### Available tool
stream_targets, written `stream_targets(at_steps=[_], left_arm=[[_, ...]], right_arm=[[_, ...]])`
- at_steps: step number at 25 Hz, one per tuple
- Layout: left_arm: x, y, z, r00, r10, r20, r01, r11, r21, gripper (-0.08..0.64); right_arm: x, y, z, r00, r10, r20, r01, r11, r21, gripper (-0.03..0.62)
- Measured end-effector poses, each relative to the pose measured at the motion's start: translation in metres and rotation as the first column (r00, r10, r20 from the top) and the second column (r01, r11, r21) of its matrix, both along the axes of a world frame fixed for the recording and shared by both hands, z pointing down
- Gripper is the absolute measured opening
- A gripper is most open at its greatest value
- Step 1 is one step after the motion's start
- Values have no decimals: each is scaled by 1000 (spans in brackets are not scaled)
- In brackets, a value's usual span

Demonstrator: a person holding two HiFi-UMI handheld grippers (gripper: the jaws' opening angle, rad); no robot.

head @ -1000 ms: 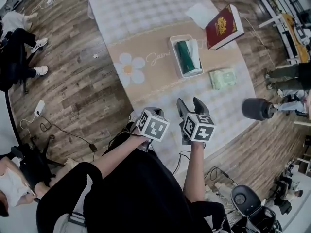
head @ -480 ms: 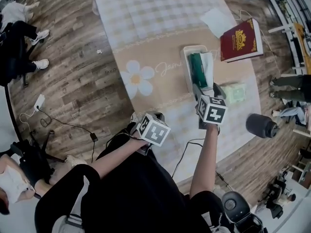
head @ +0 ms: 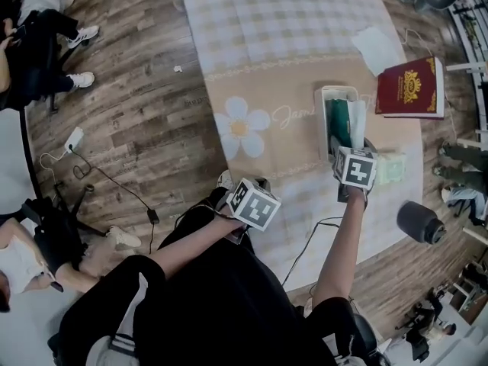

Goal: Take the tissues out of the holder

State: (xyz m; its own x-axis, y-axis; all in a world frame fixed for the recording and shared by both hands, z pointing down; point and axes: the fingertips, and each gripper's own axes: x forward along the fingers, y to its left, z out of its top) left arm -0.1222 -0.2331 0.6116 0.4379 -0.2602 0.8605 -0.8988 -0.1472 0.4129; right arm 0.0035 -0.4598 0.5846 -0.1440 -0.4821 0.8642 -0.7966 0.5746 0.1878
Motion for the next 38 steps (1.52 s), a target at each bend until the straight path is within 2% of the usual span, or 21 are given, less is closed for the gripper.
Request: stream_targets(at_steps=[7,11,18,23,31,38], left_arm=[[0,7,2,1000,-7,-1,7,1000,0,7],[-2,12,0,1000,-15,2,15,1000,0,6],[4,18,-5,1000,-10,-4,10,1000,11,6],[10,25,-9,1000,7,-5,-7,1000,22,6],[24,34,-17,999,49,-8,-48,998,46,6],[41,40,-25,996,87,-13,-86,994,70,7]], right_arm=[[-4,7,-2,999,-22,-32,22,1000,4,257],[-10,11,-4,999,-26,-20,26,1000,4,224],[-2,20,-28,1000,-9,13,9,999,53,221],[-2,29,-56,998,-18,54,12,993,120,221],[-2,63,-90,995,-29,97,11,984,179,221],[2,109,-91,994,-62,95,45,985,168,221]])
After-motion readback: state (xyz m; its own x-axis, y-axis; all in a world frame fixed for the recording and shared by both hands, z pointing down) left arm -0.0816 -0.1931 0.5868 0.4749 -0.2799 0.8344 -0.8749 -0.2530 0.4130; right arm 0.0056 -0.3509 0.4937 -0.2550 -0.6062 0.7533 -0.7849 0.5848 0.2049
